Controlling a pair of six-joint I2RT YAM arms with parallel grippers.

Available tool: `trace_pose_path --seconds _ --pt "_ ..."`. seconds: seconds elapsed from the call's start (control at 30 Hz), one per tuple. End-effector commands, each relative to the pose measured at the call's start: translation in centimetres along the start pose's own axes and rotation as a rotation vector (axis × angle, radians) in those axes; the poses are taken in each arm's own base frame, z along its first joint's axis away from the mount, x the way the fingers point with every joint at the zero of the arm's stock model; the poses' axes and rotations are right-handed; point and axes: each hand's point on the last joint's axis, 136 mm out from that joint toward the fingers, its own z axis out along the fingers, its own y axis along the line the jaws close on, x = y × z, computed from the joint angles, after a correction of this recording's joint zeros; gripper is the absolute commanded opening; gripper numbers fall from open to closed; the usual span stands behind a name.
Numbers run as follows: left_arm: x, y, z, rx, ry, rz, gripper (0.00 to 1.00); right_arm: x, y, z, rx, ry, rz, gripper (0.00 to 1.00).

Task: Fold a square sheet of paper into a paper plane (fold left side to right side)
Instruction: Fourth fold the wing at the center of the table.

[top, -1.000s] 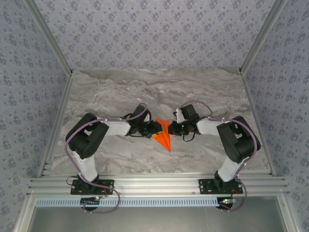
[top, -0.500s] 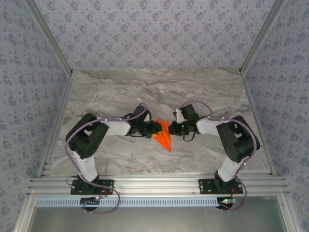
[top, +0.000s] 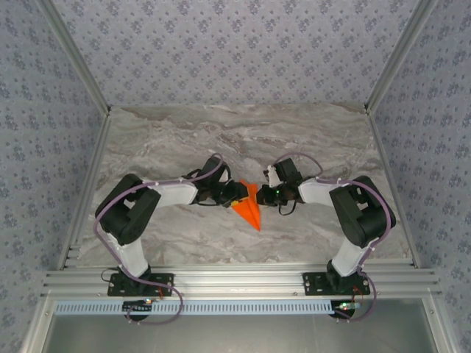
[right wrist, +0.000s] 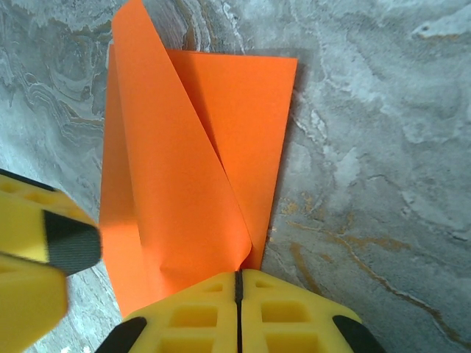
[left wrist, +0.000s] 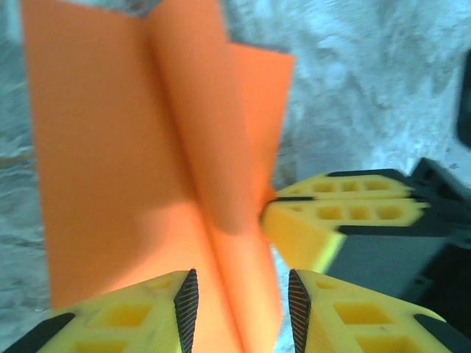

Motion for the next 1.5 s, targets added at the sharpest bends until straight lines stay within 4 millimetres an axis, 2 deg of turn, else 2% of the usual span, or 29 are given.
trace_pose_path --seconds 0.0,0.17,0.43,0.8,1.13,1.33,1.47 --pt "-0.5 -3.4 -0.9 0.071 0.001 0.063 0.37 2.4 -2.4 0.9 0.103 0.083 0.023 0.08" --pt "-0.9 -3.5 0.7 0.069 0.027 0.047 0.29 2.4 -2.3 0.8 0.112 0.087 0.015 0.08" --pt "-1.5 -3.3 2.4 0.078 0.039 0.028 0.27 2.5 -2.3 0.7 0.12 0.093 0.007 0.08" --pt "-0.6 1.0 3.5 -0.041 0.051 -0.02 0.26 2.7 -2.4 0.7 0.146 0.105 -0.009 0.08" --pt "0.2 3.4 3.4 -0.113 0.052 -0.039 0.26 2.6 -2.4 0.7 0.149 0.105 -0.018 0.08" --pt "0.7 4.8 3.5 -0.141 0.055 -0.055 0.26 1.1 -0.9 0.3 0.102 0.074 -0.037 0.1" --pt "0.9 5.4 3.4 -0.154 0.056 -0.059 0.26 -0.7 0.5 -1.0 0.061 0.028 -0.054 0.13"
